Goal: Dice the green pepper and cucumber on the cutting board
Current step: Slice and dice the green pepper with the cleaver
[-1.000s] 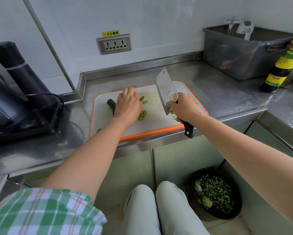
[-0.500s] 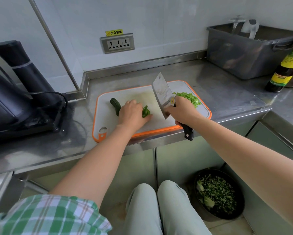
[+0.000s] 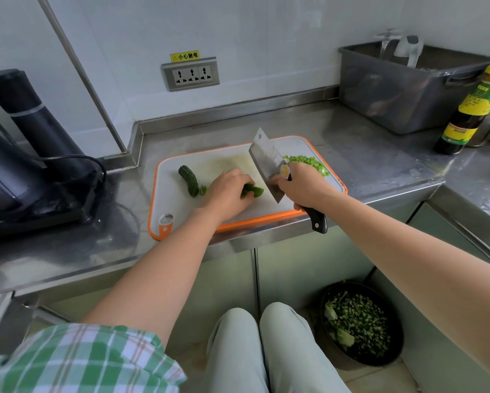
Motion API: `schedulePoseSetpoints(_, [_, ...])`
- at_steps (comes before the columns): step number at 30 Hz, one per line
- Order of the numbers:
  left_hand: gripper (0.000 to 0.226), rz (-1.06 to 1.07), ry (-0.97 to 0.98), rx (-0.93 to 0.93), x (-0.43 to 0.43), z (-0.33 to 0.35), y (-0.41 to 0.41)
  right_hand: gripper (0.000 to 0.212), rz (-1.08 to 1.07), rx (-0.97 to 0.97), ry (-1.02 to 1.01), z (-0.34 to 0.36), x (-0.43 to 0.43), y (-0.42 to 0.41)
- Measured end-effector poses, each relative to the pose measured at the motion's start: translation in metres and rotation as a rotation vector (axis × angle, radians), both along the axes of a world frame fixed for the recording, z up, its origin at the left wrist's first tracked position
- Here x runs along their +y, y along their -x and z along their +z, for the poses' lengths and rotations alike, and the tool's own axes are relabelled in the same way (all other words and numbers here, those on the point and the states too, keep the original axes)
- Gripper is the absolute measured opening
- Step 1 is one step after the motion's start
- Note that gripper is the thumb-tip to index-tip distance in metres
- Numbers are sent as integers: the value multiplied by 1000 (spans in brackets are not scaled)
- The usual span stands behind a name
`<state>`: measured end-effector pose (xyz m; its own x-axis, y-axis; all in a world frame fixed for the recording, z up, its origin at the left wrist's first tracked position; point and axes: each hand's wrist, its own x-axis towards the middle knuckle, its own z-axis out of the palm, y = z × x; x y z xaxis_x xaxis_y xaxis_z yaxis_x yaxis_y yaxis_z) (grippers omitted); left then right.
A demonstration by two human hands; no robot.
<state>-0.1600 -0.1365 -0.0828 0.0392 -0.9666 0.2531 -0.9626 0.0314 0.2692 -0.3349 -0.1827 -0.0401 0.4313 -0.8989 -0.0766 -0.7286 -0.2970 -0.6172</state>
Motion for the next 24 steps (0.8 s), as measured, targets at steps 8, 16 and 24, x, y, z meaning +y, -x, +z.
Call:
schedulePoseSetpoints(8, [22, 130, -11, -3, -8, 4, -6, 9, 13, 15, -4, -1, 1, -1])
schedulePoseSetpoints(16, [33, 125, 24, -16, 0, -6, -9, 7, 5, 14, -1, -4, 0, 0])
schedulePoseSetpoints(24, [19, 148, 68, 89, -4, -6, -7, 20, 11, 0, 2, -7, 3, -2])
